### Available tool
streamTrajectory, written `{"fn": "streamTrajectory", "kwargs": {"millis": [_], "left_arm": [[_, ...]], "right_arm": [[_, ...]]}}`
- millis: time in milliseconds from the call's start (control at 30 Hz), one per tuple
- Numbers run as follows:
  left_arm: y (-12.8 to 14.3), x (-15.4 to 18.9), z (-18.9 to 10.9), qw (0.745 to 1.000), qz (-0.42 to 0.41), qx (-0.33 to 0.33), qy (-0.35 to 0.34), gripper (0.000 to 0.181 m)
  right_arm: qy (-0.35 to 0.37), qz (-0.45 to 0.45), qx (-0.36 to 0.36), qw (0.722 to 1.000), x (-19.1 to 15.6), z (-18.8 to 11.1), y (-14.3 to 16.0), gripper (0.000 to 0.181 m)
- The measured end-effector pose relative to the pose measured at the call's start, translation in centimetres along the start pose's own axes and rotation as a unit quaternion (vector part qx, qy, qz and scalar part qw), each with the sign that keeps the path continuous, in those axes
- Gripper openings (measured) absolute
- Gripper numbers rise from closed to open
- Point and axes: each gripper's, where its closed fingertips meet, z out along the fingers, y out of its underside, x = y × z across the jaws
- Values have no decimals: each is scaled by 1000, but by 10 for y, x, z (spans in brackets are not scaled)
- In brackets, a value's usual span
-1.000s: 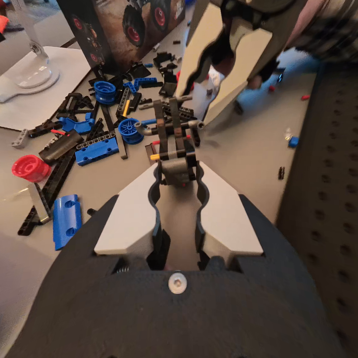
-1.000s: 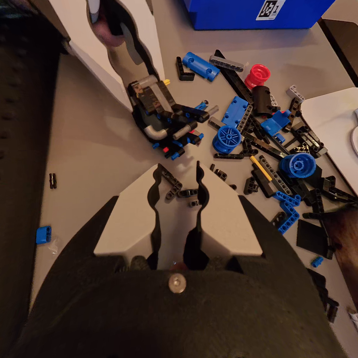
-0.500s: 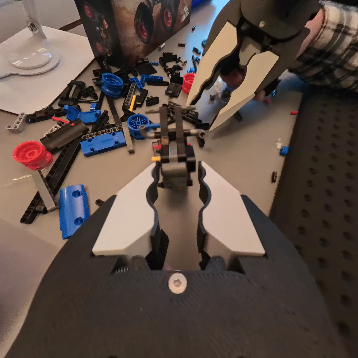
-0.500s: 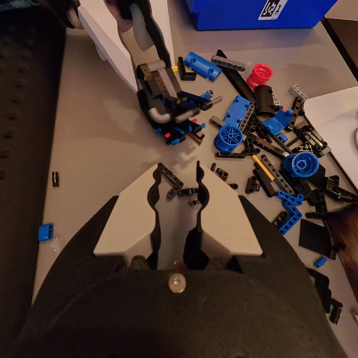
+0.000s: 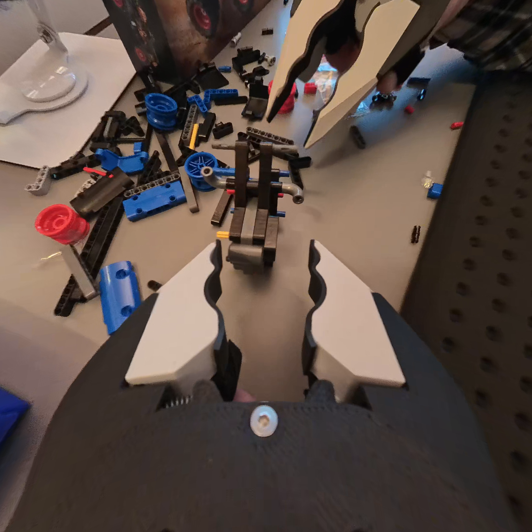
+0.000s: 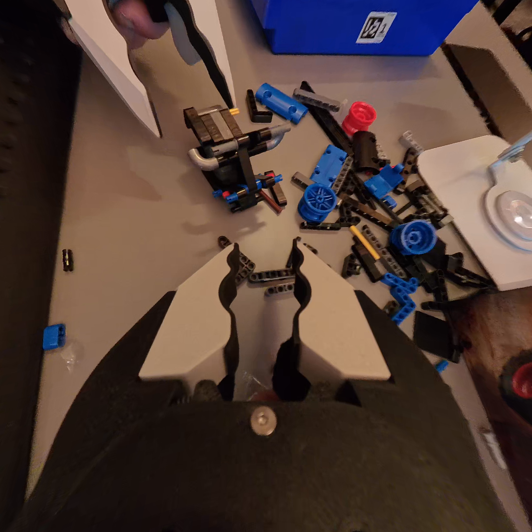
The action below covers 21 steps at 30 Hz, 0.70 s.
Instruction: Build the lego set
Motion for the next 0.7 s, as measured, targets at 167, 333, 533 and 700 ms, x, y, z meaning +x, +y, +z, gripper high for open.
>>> {"fn": "streamTrajectory", "kwargs": {"millis": [167, 333, 533, 700], "left_arm": [[-31, -28, -26, 998, 22, 46, -45, 60], [-99, -95, -41, 982, 77, 79, -151, 56], [-168, -190, -30, 949, 172, 82, -250, 52], [-167, -255, -3, 935, 206, 22, -287, 54]], "right_arm": [[80, -25, 60, 995, 32, -38, -39, 46], [201, -70, 77, 974, 110, -98, -93, 61], [303, -94, 28, 948, 257, -134, -140, 62], [277, -50, 21, 959, 340, -109, -144, 68]]}}
